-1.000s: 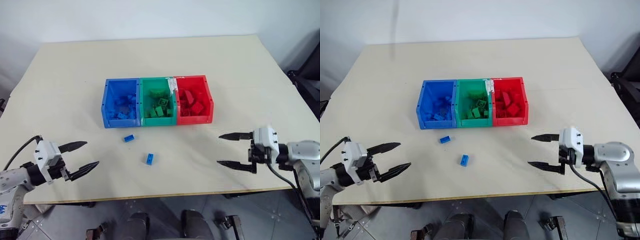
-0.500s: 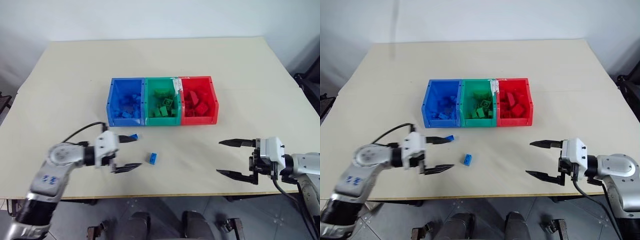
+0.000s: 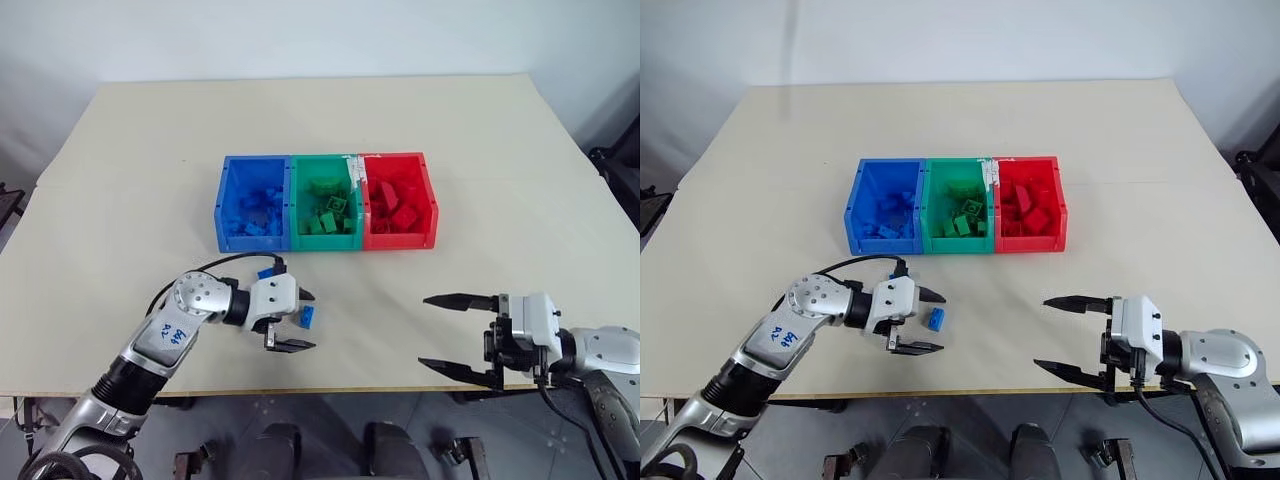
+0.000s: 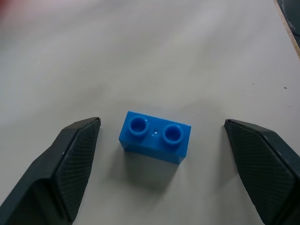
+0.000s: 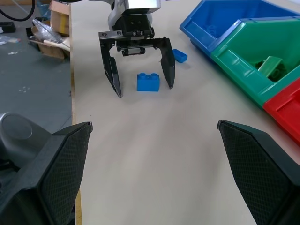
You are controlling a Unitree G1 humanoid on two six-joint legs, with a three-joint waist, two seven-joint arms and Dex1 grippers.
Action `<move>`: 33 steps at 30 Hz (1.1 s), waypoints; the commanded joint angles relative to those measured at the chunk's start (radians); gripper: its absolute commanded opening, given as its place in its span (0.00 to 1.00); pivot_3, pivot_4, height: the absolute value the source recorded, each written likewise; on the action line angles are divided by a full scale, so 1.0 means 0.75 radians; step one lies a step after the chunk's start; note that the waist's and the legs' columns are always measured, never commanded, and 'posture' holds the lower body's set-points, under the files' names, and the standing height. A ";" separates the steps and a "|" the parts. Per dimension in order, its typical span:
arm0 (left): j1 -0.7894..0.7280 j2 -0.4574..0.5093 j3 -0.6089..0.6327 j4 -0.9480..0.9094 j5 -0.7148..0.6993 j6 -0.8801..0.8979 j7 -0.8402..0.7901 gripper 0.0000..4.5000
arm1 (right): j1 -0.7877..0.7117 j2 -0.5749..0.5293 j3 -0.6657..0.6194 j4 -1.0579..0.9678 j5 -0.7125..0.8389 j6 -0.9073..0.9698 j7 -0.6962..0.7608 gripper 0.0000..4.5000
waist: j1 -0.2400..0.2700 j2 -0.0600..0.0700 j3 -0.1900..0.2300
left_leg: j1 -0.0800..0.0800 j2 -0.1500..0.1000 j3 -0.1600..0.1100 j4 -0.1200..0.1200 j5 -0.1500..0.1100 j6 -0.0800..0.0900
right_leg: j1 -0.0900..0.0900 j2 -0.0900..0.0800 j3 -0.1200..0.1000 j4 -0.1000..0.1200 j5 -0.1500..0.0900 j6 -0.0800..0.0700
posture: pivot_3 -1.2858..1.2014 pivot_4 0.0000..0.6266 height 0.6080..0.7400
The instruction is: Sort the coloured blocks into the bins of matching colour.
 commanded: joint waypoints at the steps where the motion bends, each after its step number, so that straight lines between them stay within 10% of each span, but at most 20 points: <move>1: -0.009 -0.010 -0.001 0.033 0.024 -0.036 -0.004 0.80 | 0.017 0.007 -0.021 -0.042 0.020 -0.015 -0.010 1.00 | 0.000 0.000 0.000 | 0.000 0.000 0.000 0.000 0.000 0.000 | 0.000 0.000 0.000 0.000 0.000 0.000 | 0.52 0.24 1.00; 9: 0.019 -0.071 0.100 0.078 -0.025 -0.077 0.073 0.34 | -0.024 0.050 -0.024 -0.032 0.031 0.007 -0.100 1.00 | 0.001 0.000 0.000 | 0.000 0.000 -0.001 0.004 0.000 0.000 | 0.001 0.000 0.000 0.002 0.000 0.000 | 0.52 0.24 1.00; 18: -0.194 -0.248 0.524 0.116 -0.264 0.204 0.446 0.34 | -0.179 0.260 -0.097 0.000 0.093 0.076 -0.453 1.00 | 0.004 -0.001 0.000 | -0.001 0.000 -0.003 0.007 0.000 -0.001 | 0.000 0.000 -0.001 0.006 0.000 0.000 | 0.52 0.24 1.00; 27: -0.380 -0.324 0.598 0.315 -0.148 0.169 0.768 0.34 | -0.203 0.270 -0.086 0.027 0.046 0.045 -0.472 1.00 | -0.005 -0.001 0.000 | -0.002 -0.002 -0.004 0.007 0.000 0.000 | 0.000 0.000 -0.001 0.007 0.001 0.001 | 0.52 0.24 1.00; 33: -0.325 -0.308 0.578 0.302 -0.148 0.187 0.749 0.77 | -0.230 0.253 -0.075 0.049 0.038 0.032 -0.436 1.00 | -0.004 -0.001 0.000 | -0.002 -0.002 -0.003 0.007 0.000 0.000 | -0.001 0.000 -0.001 0.007 0.001 0.001 | 0.52 0.24 1.00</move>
